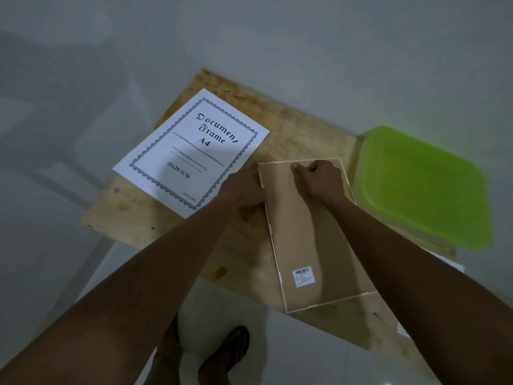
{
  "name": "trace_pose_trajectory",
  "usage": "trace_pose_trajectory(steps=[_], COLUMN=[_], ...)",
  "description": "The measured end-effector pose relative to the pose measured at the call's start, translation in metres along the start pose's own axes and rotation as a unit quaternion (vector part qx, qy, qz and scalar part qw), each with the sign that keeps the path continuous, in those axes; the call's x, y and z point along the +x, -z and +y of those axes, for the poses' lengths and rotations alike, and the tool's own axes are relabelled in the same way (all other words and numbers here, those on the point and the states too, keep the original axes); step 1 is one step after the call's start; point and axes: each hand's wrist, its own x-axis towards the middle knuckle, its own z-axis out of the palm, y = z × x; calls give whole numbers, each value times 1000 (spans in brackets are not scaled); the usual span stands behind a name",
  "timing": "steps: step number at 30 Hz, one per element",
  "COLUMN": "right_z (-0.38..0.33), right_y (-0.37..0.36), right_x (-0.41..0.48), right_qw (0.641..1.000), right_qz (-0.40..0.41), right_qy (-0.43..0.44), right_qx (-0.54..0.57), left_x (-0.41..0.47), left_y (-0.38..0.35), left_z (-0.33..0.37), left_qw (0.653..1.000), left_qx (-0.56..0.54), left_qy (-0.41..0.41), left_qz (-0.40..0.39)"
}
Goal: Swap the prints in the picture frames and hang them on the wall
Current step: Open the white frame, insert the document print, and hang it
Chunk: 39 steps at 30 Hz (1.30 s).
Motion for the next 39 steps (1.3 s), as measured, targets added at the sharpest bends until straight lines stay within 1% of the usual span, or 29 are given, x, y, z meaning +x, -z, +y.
trace_pose_trajectory(steps=[3, 6, 11, 16, 17, 20, 22, 24, 25, 26, 27, 30, 31, 32, 33, 34, 35, 36, 37, 38, 39], right_z=[-1, -1, -1, -2, -1, 1, 1, 1, 1, 0, 1, 3, 4, 5, 6, 6, 7, 8, 9, 9, 10], right_y=[1, 2, 1, 1, 0, -3, -4, -5, -5, -5, -5, -6, -6, -5, -5, -4, -4, -3, -3, -3, -3], right_x=[14, 21, 22, 16, 14, 12, 12, 13, 13, 12, 12, 10, 10, 9, 8, 8, 7, 6, 6, 5, 5], right_qw=[999, 998, 996, 995, 995, 995, 996, 997, 997, 997, 998, 998, 999, 999, 999, 999, 999, 999, 999, 999, 999], right_qz=[-15, -17, -12, -12, -9, 3, 8, 5, 3, 3, 5, 17, 20, 21, 22, 25, 27, 29, 30, 31, 31], right_qy=[-5, -15, -21, 15, 22, 25, 20, 10, 5, 1, 0, 4, 5, 6, 7, 10, 13, 16, 17, 19, 21], right_qx=[-38, -61, -82, -97, -101, -97, -91, -82, -78, -75, -70, -54, -48, -42, -37, -34, -31, -29, -26, -24, -22], left_x=[12, 18, 20, 18, 18, 19, 16, 13, 7, 5, 5, 3, 4, 7, 5, 4, 6, 7, 11, 15, 14], left_y=[7, 12, 17, 19, 19, 18, 23, 27, 29, 32, 32, 35, 36, 36, 35, 35, 30, 28, 24, 22, 22], left_z=[-2, -4, -7, -6, -8, -9, -5, -1, 4, 8, 8, 10, 10, 8, 9, 12, 10, 9, 6, 3, 3], left_qw=[999, 999, 999, 998, 999, 996, 995, 988, 981, 967, 956, 927, 931, 928, 943, 967, 986, 986, 983, 978, 978], left_qx=[38, -4, 10, -12, -14, -71, -21, 88, 142, 205, 235, 311, 298, 301, 260, 180, 42, -81, -138, -167, -164], left_qy=[-20, -22, -31, -42, -33, -21, -50, -80, -81, -100, -102, -139, -146, -143, -122, -71, -24, 23, 54, 74, 79], left_qz=[-21, -23, -40, -38, -38, -52, -80, -95, -103, -114, -140, -156, -153, -168, -166, -169, -162, -144, -108, -100, -99])
